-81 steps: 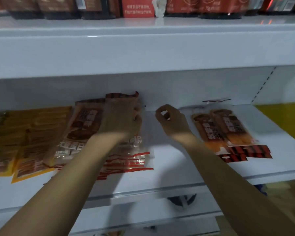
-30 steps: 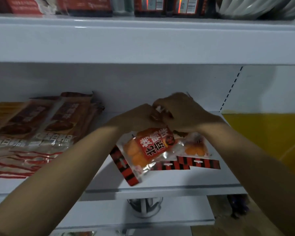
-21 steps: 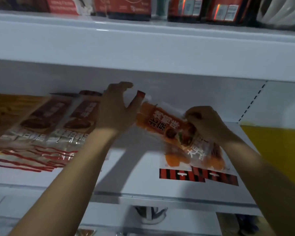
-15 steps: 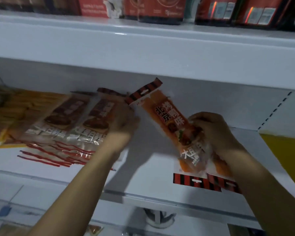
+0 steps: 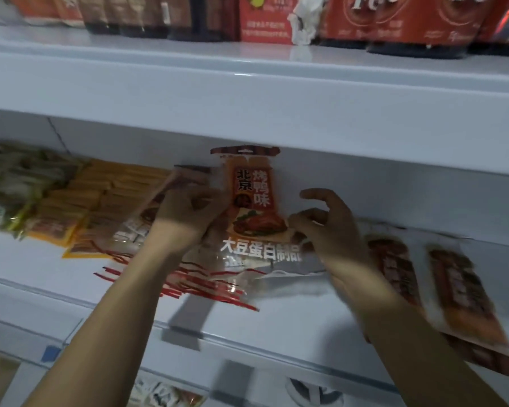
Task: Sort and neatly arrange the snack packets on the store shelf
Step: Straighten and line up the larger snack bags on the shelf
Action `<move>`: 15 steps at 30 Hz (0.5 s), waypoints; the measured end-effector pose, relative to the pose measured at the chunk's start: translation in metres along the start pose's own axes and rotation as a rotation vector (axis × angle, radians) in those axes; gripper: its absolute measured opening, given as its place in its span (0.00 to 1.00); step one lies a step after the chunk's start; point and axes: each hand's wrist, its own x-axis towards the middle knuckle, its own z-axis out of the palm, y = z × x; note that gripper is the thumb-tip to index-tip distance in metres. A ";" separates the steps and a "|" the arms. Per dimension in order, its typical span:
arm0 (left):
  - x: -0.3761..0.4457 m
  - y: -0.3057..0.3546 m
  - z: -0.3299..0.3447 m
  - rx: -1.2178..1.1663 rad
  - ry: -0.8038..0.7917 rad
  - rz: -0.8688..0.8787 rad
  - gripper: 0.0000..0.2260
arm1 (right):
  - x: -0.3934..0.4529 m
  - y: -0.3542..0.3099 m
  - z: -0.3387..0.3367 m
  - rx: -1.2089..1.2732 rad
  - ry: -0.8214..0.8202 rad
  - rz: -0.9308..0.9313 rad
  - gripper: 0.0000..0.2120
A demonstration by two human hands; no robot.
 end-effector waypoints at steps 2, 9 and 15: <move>0.013 -0.009 -0.030 0.062 -0.001 -0.006 0.10 | 0.007 0.002 0.029 -0.088 0.003 -0.053 0.16; 0.064 -0.040 -0.118 0.477 -0.052 -0.017 0.18 | 0.032 0.004 0.126 -0.549 -0.056 -0.320 0.03; 0.099 -0.069 -0.153 0.653 -0.107 0.082 0.24 | 0.044 0.007 0.174 -0.761 -0.081 -0.275 0.02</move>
